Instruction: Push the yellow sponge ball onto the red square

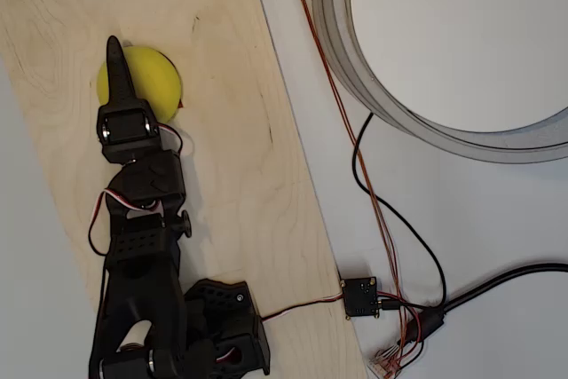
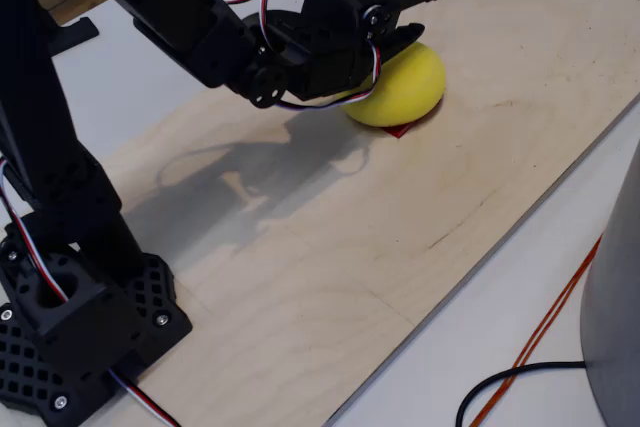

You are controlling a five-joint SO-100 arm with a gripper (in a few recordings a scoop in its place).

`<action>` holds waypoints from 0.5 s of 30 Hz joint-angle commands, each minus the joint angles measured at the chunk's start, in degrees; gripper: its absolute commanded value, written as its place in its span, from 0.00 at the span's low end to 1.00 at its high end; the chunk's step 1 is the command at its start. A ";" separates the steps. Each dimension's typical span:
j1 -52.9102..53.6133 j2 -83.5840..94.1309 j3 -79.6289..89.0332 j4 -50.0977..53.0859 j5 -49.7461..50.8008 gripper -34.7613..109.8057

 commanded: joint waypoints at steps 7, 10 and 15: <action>-2.99 15.12 -13.18 9.40 -9.40 0.35; -4.04 16.79 -16.87 10.20 -12.13 0.35; -4.31 18.37 -19.34 11.16 -12.57 0.37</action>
